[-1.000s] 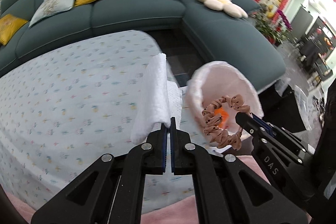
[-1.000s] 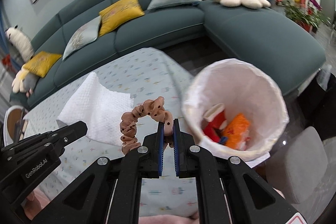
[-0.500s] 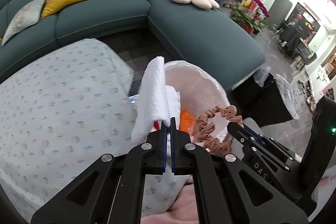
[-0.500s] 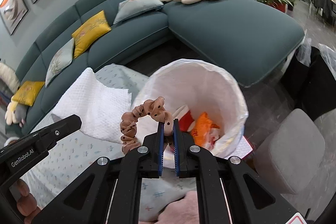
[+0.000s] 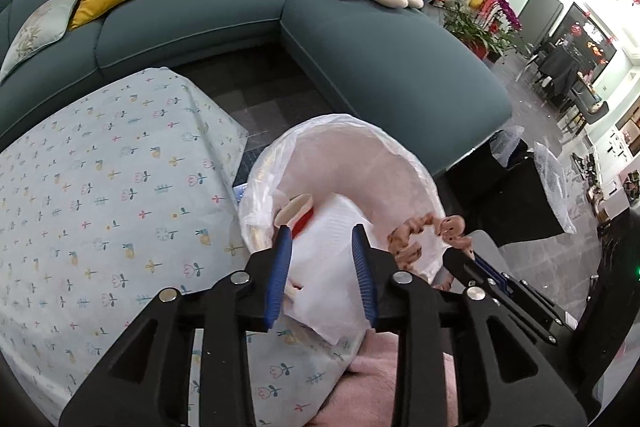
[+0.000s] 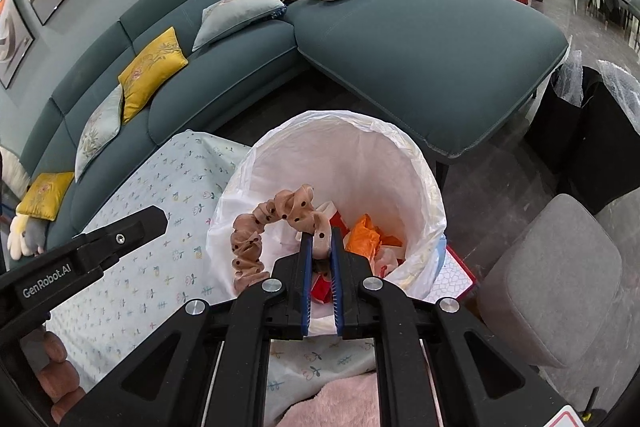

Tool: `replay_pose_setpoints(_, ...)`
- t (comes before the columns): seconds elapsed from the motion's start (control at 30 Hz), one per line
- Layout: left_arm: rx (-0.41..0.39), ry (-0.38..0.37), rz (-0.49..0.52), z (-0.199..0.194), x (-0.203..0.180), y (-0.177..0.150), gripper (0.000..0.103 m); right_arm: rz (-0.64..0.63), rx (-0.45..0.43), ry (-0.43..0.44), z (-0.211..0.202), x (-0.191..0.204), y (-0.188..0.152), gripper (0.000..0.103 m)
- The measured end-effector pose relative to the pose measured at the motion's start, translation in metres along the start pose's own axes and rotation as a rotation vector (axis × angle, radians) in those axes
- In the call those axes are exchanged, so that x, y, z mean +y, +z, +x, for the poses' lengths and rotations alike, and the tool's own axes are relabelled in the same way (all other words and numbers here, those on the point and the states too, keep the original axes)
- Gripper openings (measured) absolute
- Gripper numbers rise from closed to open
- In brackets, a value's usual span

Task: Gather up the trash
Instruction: 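Open both tools to drop the cloth and scrunchie into the bin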

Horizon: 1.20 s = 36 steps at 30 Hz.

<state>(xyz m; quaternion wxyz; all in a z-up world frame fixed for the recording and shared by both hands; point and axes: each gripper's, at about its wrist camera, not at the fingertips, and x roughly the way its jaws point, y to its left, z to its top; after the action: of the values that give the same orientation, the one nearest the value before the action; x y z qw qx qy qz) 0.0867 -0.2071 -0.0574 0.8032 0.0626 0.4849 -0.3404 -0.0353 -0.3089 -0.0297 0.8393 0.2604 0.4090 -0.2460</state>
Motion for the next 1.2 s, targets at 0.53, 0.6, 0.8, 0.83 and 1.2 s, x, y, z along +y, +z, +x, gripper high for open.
replay_pose_setpoints(0.53,0.003,0.055,-0.047,-0.001,0.03,-0.009,0.031,-0.04,0.016,0.013,0.018,0.024,0.008,0.012)
replay_pose_setpoints(0.6,0.0,0.065,-0.045,-0.001,0.032,-0.01,0.034,-0.045,0.015,0.01,0.019,0.027,0.01,0.015)
replay_pose_setpoints(0.8,-0.011,0.099,-0.041,-0.004,0.036,-0.011,0.041,-0.06,0.017,0.007,0.022,0.034,0.012,0.017)
replay_pose_setpoints(0.83,-0.012,0.105,-0.041,-0.004,0.037,-0.011,0.042,-0.062,0.018,0.007,0.022,0.035,0.012,0.018)
replay_pose_setpoints(1.2,-0.02,0.156,-0.043,-0.008,0.042,-0.016,0.056,-0.087,-0.003,-0.004,0.016,0.042,0.015,0.039)
